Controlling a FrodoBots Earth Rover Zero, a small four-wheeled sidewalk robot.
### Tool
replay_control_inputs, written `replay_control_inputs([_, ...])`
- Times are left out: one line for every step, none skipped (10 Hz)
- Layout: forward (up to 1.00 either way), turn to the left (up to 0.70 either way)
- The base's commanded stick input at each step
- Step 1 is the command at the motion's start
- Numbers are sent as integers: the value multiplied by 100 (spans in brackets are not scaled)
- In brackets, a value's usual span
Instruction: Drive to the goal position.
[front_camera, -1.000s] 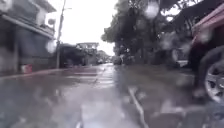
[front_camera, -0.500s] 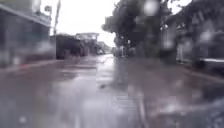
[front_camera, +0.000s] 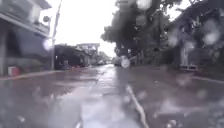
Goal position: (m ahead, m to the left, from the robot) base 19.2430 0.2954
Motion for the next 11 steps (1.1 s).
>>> replay_control_inputs([100,0])
replay_control_inputs([100,0])
replay_control_inputs([100,0])
replay_control_inputs([100,0])
replay_control_inputs([100,0])
replay_control_inputs([100,0])
replay_control_inputs([100,0])
replay_control_inputs([100,0])
replay_control_inputs([100,0])
replay_control_inputs([100,0])
replay_control_inputs([100,0])
